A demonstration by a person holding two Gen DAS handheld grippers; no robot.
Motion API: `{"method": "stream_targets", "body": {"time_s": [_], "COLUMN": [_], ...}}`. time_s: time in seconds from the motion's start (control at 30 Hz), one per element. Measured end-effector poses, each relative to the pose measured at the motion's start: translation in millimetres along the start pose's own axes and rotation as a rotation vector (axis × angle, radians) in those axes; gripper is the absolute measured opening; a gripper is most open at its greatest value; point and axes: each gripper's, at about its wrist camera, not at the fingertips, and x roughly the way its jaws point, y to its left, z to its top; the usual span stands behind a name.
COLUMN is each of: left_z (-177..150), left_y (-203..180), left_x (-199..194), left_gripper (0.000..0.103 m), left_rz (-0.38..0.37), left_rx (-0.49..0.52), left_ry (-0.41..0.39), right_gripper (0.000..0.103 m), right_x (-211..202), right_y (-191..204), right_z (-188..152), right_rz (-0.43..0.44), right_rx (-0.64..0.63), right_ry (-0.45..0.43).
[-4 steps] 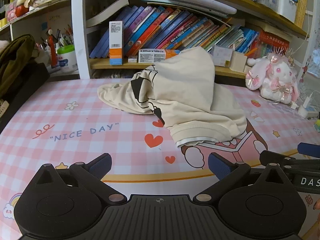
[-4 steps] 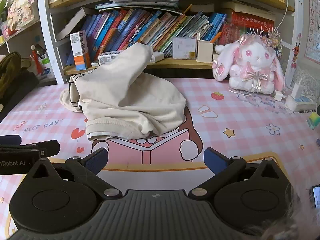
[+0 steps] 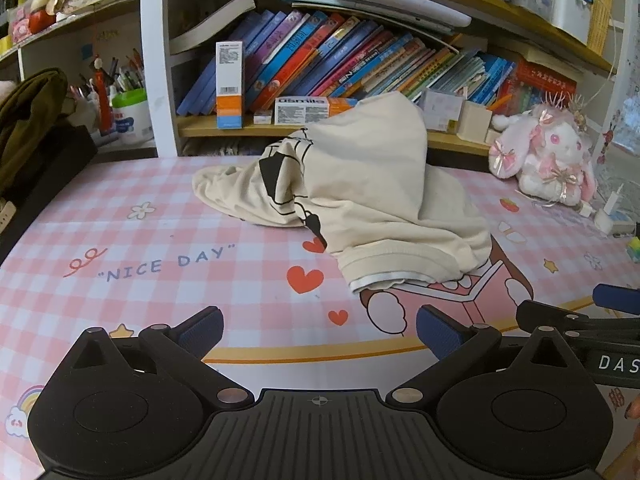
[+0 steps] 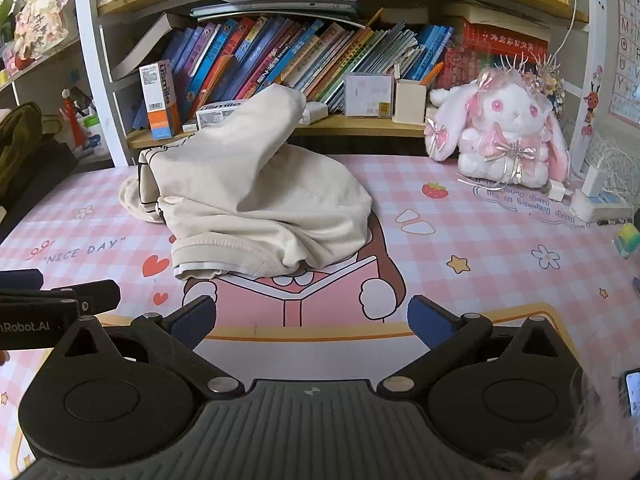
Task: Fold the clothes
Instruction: 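Move both grippers toward the crumpled cream polo shirt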
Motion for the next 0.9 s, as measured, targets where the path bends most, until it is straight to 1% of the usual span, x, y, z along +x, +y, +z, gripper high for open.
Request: {"method": "stream_targets", "body": {"time_s": [0.27,0.9], "left_z": [-2.2,-1.0], "left_y": [-5.1,-0.5], "left_x": [0.2,1.3], "left_gripper": [0.103,0.103], "left_rz": [0.008,0.006], "left_rx": [-0.001,-0.003], "left_ry": [0.000,0.011], "right_gripper": [0.103,0.103], "right_x": [0.1,1.8], "right_y": [-0.1,1.1], "right_z": [0.1,-0.9], "right_rz": [-0.013,-0.012], "right_rx": [0.004,0.002], "right_ry": [0.006,0.018]}}
